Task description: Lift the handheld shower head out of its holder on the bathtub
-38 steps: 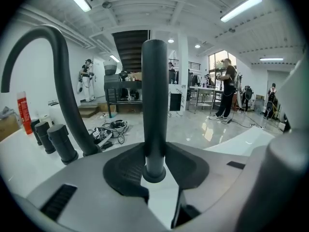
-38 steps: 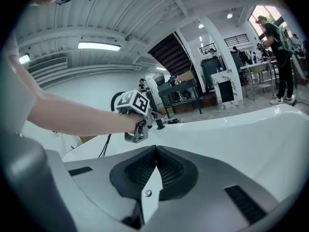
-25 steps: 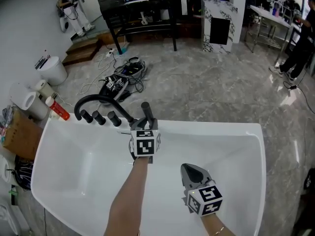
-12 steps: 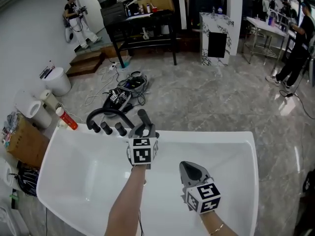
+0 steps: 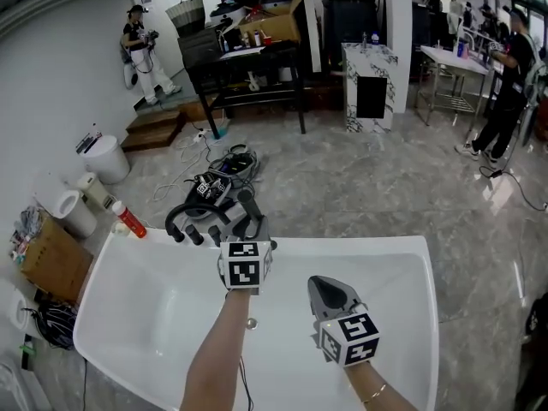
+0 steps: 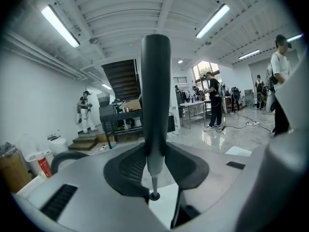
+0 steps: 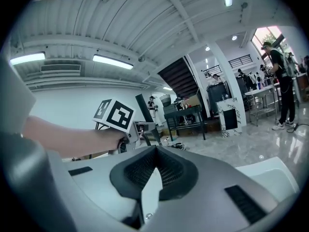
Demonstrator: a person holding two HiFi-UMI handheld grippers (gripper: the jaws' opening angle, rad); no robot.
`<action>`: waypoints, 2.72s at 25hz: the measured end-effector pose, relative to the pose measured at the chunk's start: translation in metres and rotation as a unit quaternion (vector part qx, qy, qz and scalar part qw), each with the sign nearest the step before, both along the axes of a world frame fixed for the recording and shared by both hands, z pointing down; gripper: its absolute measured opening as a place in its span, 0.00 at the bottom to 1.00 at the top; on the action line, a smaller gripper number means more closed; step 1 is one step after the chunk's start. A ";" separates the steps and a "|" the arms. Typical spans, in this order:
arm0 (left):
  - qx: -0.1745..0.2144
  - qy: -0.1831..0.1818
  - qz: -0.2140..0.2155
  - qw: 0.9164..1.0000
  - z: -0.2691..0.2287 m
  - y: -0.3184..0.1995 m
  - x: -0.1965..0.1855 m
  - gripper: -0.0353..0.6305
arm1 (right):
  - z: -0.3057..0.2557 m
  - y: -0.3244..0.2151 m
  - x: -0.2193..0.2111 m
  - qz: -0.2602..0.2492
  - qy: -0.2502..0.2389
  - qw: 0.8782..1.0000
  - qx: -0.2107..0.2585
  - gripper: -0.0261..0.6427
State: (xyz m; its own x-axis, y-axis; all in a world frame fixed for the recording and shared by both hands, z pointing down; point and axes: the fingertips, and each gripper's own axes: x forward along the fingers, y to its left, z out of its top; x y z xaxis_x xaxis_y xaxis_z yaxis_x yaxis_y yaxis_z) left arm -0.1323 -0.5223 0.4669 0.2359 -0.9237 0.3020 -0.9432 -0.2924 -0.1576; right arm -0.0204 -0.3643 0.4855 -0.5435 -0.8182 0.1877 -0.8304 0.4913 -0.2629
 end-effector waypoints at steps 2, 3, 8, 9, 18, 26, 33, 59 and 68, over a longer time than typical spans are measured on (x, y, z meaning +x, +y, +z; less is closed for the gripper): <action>0.009 -0.001 0.003 1.000 -0.021 0.013 0.004 0.26 | -0.018 0.012 0.002 0.000 0.000 1.000 0.008 0.05; 0.012 -0.003 0.004 1.000 -0.033 0.019 0.005 0.26 | -0.028 0.018 0.001 0.001 0.000 1.000 0.012 0.05; 0.032 -0.011 0.012 0.999 -0.089 0.052 0.014 0.26 | -0.074 0.050 0.005 0.000 0.003 1.000 0.027 0.05; 0.035 -0.012 0.013 0.999 -0.098 0.059 0.017 0.26 | -0.081 0.056 0.007 -0.001 0.003 1.000 0.029 0.05; 0.051 -0.022 0.020 0.998 -0.161 0.118 0.023 0.26 | -0.139 0.110 0.010 -0.005 0.006 0.999 0.051 0.05; 0.070 -0.031 0.032 0.997 -0.206 0.185 0.032 0.26 | -0.170 0.170 0.010 -0.007 0.004 0.998 0.061 0.05; 0.094 -0.045 0.037 0.994 -0.244 0.226 0.043 0.26 | -0.192 0.206 0.016 -0.014 0.006 0.997 0.070 0.05; 0.122 -0.065 0.041 0.990 -0.294 0.303 0.053 0.26 | -0.237 0.275 0.024 -0.030 0.023 0.995 0.090 0.05; 0.119 -0.058 0.035 0.991 -0.290 0.304 0.041 0.26 | -0.230 0.276 0.016 -0.027 0.024 0.996 0.086 0.05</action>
